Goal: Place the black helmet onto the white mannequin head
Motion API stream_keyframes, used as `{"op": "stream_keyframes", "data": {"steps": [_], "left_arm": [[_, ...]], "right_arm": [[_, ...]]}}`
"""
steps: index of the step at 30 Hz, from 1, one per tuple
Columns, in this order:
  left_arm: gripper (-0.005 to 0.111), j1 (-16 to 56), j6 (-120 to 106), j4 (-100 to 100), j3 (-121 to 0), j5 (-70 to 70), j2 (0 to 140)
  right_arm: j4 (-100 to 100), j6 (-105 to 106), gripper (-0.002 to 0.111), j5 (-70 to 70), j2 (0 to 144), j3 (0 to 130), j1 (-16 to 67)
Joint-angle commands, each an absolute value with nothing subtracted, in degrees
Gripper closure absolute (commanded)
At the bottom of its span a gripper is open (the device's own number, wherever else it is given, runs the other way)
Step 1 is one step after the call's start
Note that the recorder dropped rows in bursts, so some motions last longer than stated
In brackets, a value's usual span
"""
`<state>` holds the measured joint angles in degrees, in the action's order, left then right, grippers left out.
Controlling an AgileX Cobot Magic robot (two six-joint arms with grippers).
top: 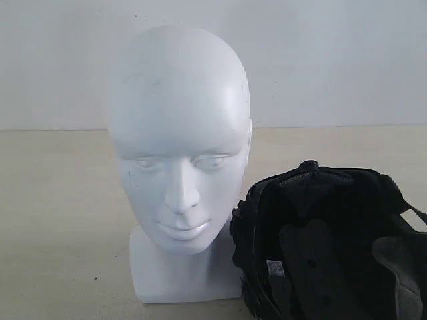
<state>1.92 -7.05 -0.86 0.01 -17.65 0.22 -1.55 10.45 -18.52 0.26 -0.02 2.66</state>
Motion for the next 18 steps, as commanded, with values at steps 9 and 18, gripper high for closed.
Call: {"op": "stream_keyframes", "data": {"steps": [9,18], "left_arm": [[0.102,1.87,-7.14,-0.67,0.0,-17.52,0.0],[0.102,1.87,-7.14,-0.67,0.0,-17.52,0.0]], "right_arm": [[2.0,26.64,0.108,-12.33,0.0,0.0,2.28],[2.0,25.16,0.108,27.61,0.0,0.0,2.28]]}}
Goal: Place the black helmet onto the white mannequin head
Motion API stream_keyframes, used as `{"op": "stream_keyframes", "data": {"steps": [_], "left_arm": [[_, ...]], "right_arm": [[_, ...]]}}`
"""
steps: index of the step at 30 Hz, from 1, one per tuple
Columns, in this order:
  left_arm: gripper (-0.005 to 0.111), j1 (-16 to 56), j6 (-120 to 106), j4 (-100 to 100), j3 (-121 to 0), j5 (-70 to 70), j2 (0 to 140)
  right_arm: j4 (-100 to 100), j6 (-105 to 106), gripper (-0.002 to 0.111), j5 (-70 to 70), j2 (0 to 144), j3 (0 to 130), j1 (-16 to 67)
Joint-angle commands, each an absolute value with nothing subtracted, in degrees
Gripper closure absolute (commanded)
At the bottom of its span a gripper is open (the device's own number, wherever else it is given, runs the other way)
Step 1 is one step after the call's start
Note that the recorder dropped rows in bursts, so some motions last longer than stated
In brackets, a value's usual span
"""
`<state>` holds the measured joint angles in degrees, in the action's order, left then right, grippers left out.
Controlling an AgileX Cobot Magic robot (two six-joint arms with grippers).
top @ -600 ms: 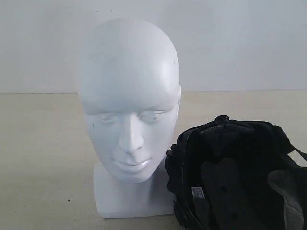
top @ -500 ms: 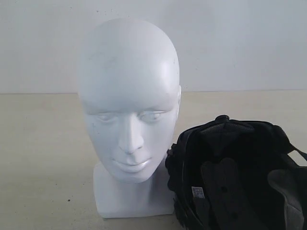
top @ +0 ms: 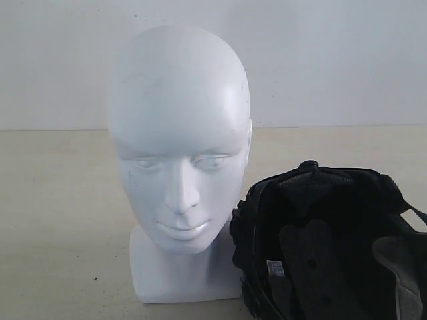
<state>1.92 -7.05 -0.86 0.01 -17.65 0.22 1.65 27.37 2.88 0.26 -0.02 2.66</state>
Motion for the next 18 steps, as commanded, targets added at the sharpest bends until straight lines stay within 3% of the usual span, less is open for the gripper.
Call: {"op": "stream_keyframes", "data": {"steps": [1,4,7,10,18], "left_arm": [[0.102,1.87,-7.14,-0.67,0.0,-17.52,0.0],[0.102,1.87,-7.14,-0.67,0.0,-17.52,0.0],[0.102,1.87,-7.14,-0.67,0.0,-17.52,0.0],[0.102,1.87,-7.14,-0.67,0.0,-17.52,0.0],[0.102,1.87,-7.14,-0.67,0.0,-17.52,0.0]], "right_arm": [[2.0,24.16,0.108,34.23,0.0,0.0,2.28],[1.6,22.08,0.108,59.33,0.0,0.56,2.28],[-0.9,11.65,0.108,62.23,0.0,8.12,2.28],[0.62,3.6,0.108,47.95,0.0,19.64,2.28],[9.49,-30.15,0.108,-17.93,5.58,47.44,2.28]]}}
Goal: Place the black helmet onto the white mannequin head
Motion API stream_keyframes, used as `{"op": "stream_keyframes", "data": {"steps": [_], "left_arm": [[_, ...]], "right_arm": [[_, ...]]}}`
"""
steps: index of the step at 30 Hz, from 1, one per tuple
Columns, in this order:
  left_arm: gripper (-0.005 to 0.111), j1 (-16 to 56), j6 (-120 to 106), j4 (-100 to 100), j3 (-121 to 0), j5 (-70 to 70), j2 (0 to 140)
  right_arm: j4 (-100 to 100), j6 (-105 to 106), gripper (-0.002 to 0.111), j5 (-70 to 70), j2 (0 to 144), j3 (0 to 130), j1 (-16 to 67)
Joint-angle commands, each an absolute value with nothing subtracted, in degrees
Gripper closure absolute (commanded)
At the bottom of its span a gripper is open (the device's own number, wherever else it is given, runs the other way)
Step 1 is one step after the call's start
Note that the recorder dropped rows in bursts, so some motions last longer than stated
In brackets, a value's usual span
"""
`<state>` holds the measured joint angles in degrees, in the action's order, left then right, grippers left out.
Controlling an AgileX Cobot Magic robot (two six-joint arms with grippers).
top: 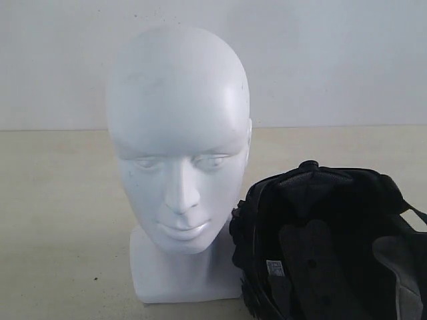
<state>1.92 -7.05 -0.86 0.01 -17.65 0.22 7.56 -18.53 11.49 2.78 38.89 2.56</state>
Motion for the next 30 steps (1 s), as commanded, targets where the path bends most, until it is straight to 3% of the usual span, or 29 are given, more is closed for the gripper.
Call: {"op": "stream_keyframes", "data": {"steps": [1,9,19,30], "left_arm": [[0.102,1.87,-7.14,-0.67,0.0,-17.52,0.0],[0.102,1.87,-7.14,-0.67,0.0,-17.52,0.0],[0.102,1.87,-7.14,-0.67,0.0,-17.64,0.0],[0.102,1.87,-7.14,-0.67,0.0,-17.64,0.0]], "right_arm": [[9.49,-28.99,0.108,-23.56,5.93,49.14,2.28],[4.01,-9.19,0.108,-68.86,6.04,50.63,2.28],[-3.1,-6.38,0.108,-69.96,5.56,50.66,2.52],[-46.32,25.36,0.105,-64.37,25.76,39.79,5.04]]}}
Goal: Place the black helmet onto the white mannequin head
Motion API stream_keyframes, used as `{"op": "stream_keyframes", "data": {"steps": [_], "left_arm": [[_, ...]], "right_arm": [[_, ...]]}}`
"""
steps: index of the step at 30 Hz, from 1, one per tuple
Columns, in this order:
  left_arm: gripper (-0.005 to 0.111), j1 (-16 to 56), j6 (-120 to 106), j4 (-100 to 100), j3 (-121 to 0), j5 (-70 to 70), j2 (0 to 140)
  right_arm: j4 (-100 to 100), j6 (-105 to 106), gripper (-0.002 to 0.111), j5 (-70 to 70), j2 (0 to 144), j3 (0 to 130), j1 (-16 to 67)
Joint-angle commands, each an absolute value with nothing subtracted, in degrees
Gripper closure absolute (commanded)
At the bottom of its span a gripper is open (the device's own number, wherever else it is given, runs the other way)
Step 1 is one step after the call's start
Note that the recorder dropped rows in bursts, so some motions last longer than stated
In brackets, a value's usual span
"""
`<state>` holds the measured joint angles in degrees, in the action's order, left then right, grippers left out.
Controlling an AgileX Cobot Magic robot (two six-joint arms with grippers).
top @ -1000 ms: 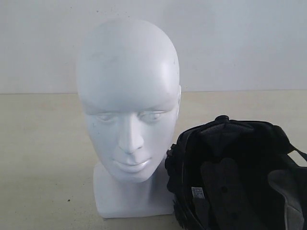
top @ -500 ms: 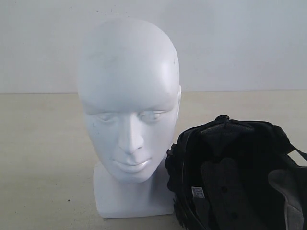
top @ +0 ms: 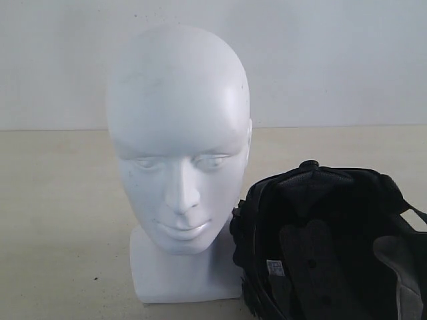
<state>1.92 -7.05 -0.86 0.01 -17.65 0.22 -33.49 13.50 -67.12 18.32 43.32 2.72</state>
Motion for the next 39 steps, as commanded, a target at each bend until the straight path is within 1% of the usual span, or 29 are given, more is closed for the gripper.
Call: {"op": "stream_keyframes", "data": {"steps": [1,5,6,7,15,18,23,27,29,31,32,33,38,39], "left_arm": [[0.102,1.87,-7.14,-0.67,0.0,-17.64,0.0],[0.102,1.87,-7.14,-0.67,0.0,-17.64,0.0],[0.102,1.87,-7.14,-0.67,0.0,-17.64,0.0],[0.102,1.87,-7.14,-0.67,0.0,-17.64,0.0],[0.102,1.87,-7.14,-0.67,0.0,-17.64,0.0],[0.102,1.87,-7.14,-0.67,0.0,-17.64,0.0],[0.102,1.87,-7.14,-0.67,0.0,-17.64,0.0],[0.102,1.87,-7.14,-0.67,0.0,-17.64,0.0],[0.102,1.87,-7.14,-0.67,0.0,-17.64,0.0],[0.102,1.87,-7.14,-0.67,0.0,-17.64,0.0],[0.102,1.87,-7.14,-0.67,0.0,-17.64,0.0],[0.102,1.87,-7.14,-0.67,0.0,-17.64,0.0],[0.102,1.87,-7.14,-0.67,0.0,-17.64,0.0],[0.102,1.87,-7.14,-0.67,0.0,-17.64,0.0]], "right_arm": [[-47.67,27.7,0.101,-64.27,27.14,39.4,5.85],[-46.58,29.04,0.073,-63.04,30.44,38.92,8.73],[-45.86,29.04,0.067,-61.61,30.6,38.66,9.48],[-45.06,29.04,0.065,-60.11,30.85,38.38,10.2],[-42.3,28.93,0.065,-55.49,35.73,34.65,18.94],[-42.42,25.11,0.065,-51.09,38.81,34.65,23.27],[-36.48,20.29,0.065,-42.95,44.35,34.65,34.44],[-24.65,7.26,0.065,-33.5,49.12,34.65,44.97],[-19.45,1.74,0.065,-30.61,51.5,34.65,48.4],[-13.79,-3.59,0.06,-28.05,54.3,34.65,51.2],[-9.02,-7.09,0.054,-26.73,56.83,34.65,53.15],[-6.96,-8.4,0.051,-26.36,57.63,34.65,53.61],[5.73,-21.5,0.049,-21.15,63.73,34.65,56.01],[6.91,-22.6,0.047,-21.15,64.22,34.65,56.01]]}}
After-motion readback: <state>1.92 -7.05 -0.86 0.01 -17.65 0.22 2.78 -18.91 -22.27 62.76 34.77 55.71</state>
